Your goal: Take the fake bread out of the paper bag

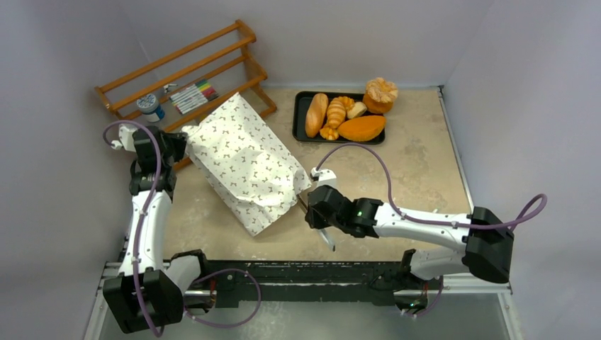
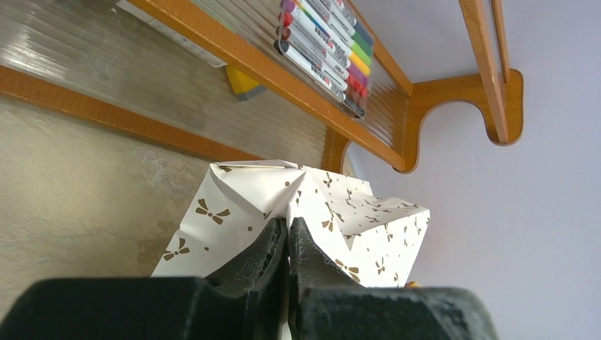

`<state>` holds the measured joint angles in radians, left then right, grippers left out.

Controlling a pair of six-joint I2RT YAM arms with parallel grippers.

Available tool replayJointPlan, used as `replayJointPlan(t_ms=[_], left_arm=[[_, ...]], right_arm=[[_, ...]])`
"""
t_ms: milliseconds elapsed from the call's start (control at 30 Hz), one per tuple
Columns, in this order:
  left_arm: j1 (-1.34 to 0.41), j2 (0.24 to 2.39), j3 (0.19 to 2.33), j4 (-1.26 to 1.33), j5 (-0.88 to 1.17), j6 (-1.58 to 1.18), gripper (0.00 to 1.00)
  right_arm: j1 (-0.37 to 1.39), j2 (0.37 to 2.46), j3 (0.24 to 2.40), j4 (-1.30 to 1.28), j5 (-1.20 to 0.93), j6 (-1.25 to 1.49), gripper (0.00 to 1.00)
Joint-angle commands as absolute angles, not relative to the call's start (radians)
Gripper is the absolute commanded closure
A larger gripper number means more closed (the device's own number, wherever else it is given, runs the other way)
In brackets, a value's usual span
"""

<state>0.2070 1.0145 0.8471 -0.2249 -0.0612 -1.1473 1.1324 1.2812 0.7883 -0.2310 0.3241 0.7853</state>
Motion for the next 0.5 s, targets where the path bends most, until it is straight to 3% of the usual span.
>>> replayJointPlan(t_ms=[0,467], left_arm=[[0.198,0.978,0.874,-0.165,-0.082,-1.115,1.00],[0.107,0.984,0.892,-0.219,-0.234,-1.050,1.00]], right_arm=[[1.137,1.282,0.856,-0.192,0.345,0.769,1.00],[1.136,1.305,0.853,-0.169,0.332,0.767,1.00]])
